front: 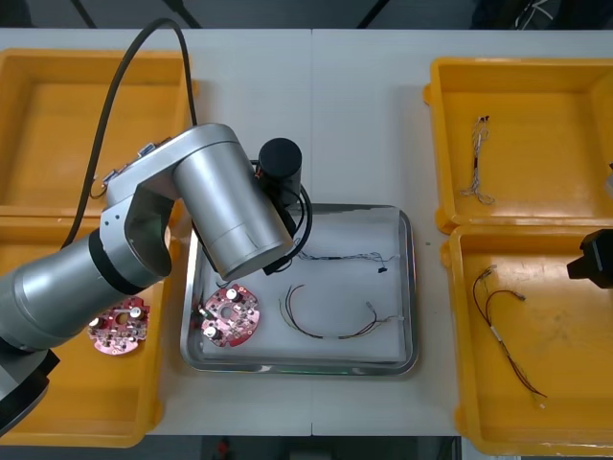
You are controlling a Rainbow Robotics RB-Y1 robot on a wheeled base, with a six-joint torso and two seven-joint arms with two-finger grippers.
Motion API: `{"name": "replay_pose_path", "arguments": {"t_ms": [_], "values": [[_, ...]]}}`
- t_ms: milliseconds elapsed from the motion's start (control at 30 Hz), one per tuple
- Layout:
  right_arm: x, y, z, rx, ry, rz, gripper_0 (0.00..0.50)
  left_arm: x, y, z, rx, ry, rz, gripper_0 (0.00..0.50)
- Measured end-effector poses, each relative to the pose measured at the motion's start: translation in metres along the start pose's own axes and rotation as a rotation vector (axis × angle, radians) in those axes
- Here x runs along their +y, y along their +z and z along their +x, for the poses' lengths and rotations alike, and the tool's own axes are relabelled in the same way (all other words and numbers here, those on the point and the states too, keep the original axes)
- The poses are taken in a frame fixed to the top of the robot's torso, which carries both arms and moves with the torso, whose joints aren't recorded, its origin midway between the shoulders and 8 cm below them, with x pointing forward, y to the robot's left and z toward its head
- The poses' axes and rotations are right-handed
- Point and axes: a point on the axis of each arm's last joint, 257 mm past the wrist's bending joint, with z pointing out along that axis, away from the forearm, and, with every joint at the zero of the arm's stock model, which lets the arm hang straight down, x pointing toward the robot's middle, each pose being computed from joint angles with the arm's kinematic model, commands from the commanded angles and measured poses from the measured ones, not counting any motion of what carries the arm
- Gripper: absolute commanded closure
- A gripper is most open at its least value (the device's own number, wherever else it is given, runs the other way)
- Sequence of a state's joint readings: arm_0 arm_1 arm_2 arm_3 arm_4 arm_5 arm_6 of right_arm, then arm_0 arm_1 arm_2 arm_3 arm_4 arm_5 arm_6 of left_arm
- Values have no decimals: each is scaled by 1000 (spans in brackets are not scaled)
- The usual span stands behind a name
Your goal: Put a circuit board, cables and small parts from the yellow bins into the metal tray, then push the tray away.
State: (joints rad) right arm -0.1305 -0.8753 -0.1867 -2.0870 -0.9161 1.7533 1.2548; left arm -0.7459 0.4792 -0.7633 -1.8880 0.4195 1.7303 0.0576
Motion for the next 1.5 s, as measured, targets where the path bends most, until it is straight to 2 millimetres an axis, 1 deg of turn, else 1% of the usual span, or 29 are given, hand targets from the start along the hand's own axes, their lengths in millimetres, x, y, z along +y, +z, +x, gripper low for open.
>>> {"name": "replay_pose_path", "arguments": {"t_ms": [133,300,400,467,500,533,567,600,633,667,700,867,1000,1133,1200,1267,1300,1333,1400,1500], "values": [[0,0,0,0,0,0,0,-1,11,1,-17,1,3,500],[0,0,0,0,0,0,0,-1,25,-5,-27,-18,-4,499],[0,0,0,0,0,0,0,-2,30,-7,-35,-24,-5,470],[0,0,0,0,0,0,0,-1,31,-7,-38,-20,-6,360],[0,0,0,0,0,0,0,-1,31,-6,-38,-18,-7,337],[0,0,0,0,0,0,0,-1,32,-5,-38,-14,-8,291],[0,0,0,0,0,0,0,-1,32,-4,-37,-12,-9,256],[0,0,0,0,0,0,0,0,32,-3,-37,-9,-10,227],[0,0,0,0,0,0,0,0,32,-2,-37,-7,-10,214],[0,0,0,0,0,0,0,0,33,-2,-36,-6,-11,187],[0,0,0,0,0,0,0,0,33,-2,-36,-6,-11,171],[-1,1,2,4,2,1,0,-1,32,-2,-36,-5,-9,132],[-3,3,6,14,6,5,0,-4,29,4,-17,1,1,118],[-5,2,6,14,4,10,0,-2,15,21,44,23,-11,107],[-5,2,6,14,3,12,0,-2,1,27,74,38,-15,88],[-4,1,6,16,0,6,0,-1,-14,27,96,50,-15,65],[-2,0,6,18,-2,-2,0,-1,-23,25,104,56,-12,48],[2,0,6,22,-6,-13,0,-1,-31,21,106,61,-8,42],[11,-3,7,34,-17,-47,0,1,-48,10,103,68,5,5],[26,-9,5,42,-38,-98,0,6,-72,-12,83,76,35,0]]}}
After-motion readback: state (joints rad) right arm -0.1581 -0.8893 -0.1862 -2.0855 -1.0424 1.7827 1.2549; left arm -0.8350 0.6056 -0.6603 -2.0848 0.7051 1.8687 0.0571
